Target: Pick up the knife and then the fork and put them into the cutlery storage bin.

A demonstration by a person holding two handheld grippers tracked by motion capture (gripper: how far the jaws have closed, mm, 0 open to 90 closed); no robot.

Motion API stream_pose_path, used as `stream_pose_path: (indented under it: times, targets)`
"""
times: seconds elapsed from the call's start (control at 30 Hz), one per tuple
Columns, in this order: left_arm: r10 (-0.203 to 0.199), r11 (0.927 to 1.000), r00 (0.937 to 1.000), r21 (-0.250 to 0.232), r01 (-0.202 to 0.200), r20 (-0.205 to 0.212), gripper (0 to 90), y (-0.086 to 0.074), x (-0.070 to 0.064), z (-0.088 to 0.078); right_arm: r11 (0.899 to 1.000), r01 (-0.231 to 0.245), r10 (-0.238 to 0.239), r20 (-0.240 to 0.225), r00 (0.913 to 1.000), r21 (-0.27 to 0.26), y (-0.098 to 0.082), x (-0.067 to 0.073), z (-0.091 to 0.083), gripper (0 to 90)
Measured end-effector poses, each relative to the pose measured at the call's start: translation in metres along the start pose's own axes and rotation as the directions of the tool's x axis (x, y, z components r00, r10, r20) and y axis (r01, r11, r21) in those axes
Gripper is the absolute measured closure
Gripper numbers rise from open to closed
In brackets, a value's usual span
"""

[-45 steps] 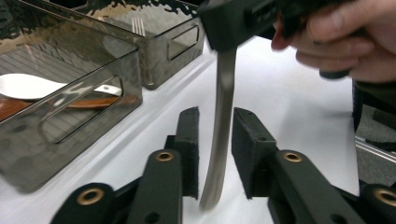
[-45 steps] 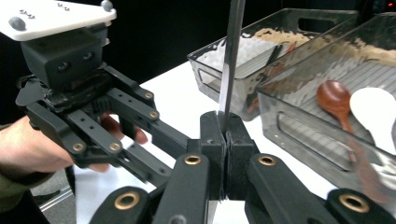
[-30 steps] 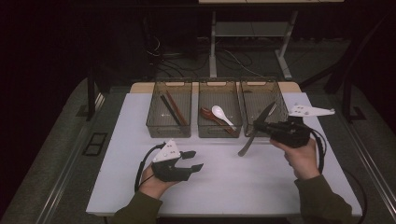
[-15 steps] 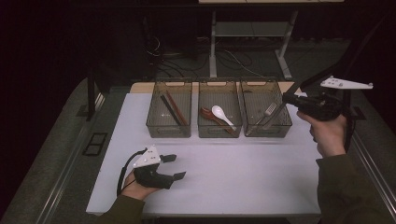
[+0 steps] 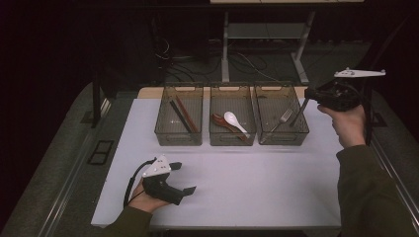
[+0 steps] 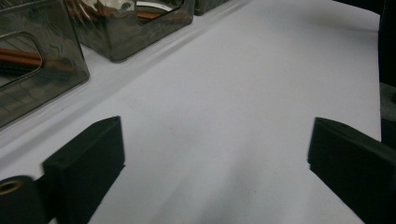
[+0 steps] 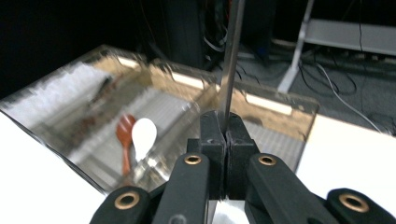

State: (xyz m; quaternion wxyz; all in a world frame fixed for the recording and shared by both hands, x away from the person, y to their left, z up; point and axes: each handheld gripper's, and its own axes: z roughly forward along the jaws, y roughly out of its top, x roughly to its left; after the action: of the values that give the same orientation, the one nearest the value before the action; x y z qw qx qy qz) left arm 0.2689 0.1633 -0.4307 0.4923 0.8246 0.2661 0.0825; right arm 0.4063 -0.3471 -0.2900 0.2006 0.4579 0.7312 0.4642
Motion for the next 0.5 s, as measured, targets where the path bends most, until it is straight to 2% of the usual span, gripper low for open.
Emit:
stream_pose_path:
  times: [0.1, 0.3, 0.5]
  targets:
    - [-0.003, 1.0000, 1.0000, -0.001, 0.003, -0.001, 0.2, 0.000, 0.000, 0.001, 0.998, 0.018, -0.020, 0.036, 0.9992, 0.060, -0.005, -0.006, 0.007, 88.8]
    - [-0.006, 1.0000, 1.0000, 0.005, 0.006, 0.008, 0.2, 0.000, 0.000, 0.002, 0.988, 0.004, -0.012, 0.050, 0.9987, 0.153, -0.014, -0.015, 0.016, 88.8]
    - [0.005, 0.9999, 0.9998, 0.016, -0.005, 0.020, 0.2, 0.000, -0.001, 0.004, 0.976, 0.012, -0.026, 0.064, 0.9976, 0.218, -0.022, -0.018, 0.029, 88.7]
